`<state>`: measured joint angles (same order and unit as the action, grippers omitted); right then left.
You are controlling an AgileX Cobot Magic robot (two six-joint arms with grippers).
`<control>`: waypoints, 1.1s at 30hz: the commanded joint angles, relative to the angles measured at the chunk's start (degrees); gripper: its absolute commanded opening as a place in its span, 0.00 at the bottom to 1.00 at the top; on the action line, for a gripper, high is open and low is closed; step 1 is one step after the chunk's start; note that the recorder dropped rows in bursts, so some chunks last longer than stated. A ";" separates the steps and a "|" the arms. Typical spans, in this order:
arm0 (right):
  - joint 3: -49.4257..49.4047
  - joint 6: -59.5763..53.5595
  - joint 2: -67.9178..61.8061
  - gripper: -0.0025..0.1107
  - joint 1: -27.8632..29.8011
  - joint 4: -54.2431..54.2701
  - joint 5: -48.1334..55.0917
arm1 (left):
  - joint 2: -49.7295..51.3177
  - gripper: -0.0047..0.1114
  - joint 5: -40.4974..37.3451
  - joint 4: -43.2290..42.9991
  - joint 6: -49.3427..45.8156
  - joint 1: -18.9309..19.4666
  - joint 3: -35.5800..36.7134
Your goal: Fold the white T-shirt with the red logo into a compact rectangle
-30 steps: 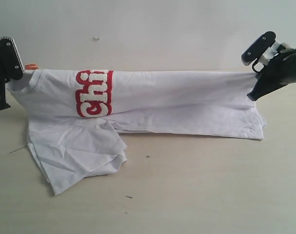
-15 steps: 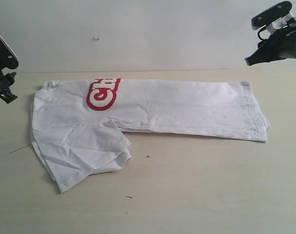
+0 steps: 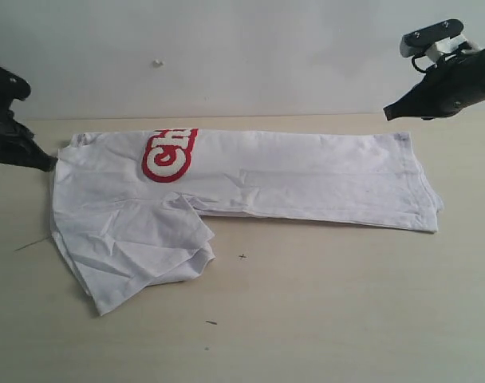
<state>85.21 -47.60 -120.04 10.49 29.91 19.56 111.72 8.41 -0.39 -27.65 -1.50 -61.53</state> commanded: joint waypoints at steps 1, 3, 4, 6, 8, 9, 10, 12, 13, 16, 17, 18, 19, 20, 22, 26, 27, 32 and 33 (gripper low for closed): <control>0.28 3.71 0.28 0.02 0.15 -0.21 6.95 | -0.51 0.04 -12.84 -0.63 0.80 -4.21 0.03; 0.28 4.94 0.12 0.02 0.15 -0.59 9.91 | -0.38 0.04 -16.35 -0.63 -0.60 -6.13 0.03; 0.28 5.61 -0.01 0.02 0.15 -0.97 11.09 | -0.25 0.04 -17.74 -0.63 -1.02 -7.21 0.03; 0.18 8.52 -0.35 0.02 0.15 -4.35 13.28 | -0.02 0.04 -19.27 -0.63 -1.15 -9.04 0.03; 0.18 12.72 -1.11 0.02 0.15 -9.63 14.68 | 0.71 0.04 -20.77 -0.63 -1.28 -11.02 0.03; 0.18 15.00 -1.66 0.02 0.15 -12.31 15.01 | 1.17 0.04 -21.42 -0.63 -1.58 -11.58 0.03; 0.18 17.24 -2.11 0.02 0.15 -15.01 15.18 | 1.74 0.04 -22.12 -0.63 -2.15 -12.00 0.03; 0.18 21.08 -3.34 0.02 0.15 -20.21 15.72 | 2.96 0.04 -23.75 -0.63 -2.14 -12.59 0.03; 0.18 22.34 -3.92 0.02 0.15 -21.18 15.65 | 3.48 0.04 -24.75 -0.63 -2.38 -12.74 0.03; 0.18 23.71 -5.11 0.02 0.15 -21.52 14.55 | 5.62 0.04 -31.73 -0.63 -5.99 -12.74 0.03; 0.28 23.71 -5.59 0.02 0.15 -21.52 14.16 | 6.33 0.04 -34.65 -0.63 -7.73 -12.74 0.03; 0.28 23.71 -5.92 0.02 0.15 -21.33 14.16 | 6.88 0.04 -37.38 -0.63 -8.92 -12.74 0.03; 0.28 23.71 -6.06 0.02 0.15 -21.07 14.28 | 7.32 0.04 -39.36 -0.63 -9.85 -12.74 0.03; 0.28 23.71 -6.50 0.02 0.15 -20.95 14.98 | 7.44 0.04 -40.25 -0.63 -9.85 -12.74 0.03; 0.28 23.71 -6.76 0.02 0.15 -21.08 16.24 | 7.56 0.04 -41.17 -0.36 -9.48 -12.74 0.03; -0.97 23.79 -6.40 0.02 0.15 -20.93 17.26 | 7.56 0.04 -46.43 0.81 -9.59 -13.25 0.25; -1.15 23.83 -6.41 0.02 0.15 -20.93 17.52 | 7.45 0.04 -47.47 0.81 -9.59 -13.25 0.54; -4.66 23.92 -5.29 0.02 0.15 -21.17 16.25 | 5.91 0.04 -49.95 0.81 -9.59 -13.25 4.87; -5.64 23.92 -4.92 0.02 0.15 -20.93 15.40 | 5.47 0.04 -50.54 0.81 -9.59 -13.25 5.59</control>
<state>81.99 -24.01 -125.57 10.49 9.20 35.01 114.83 -29.62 -0.77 -37.05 -14.54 -60.90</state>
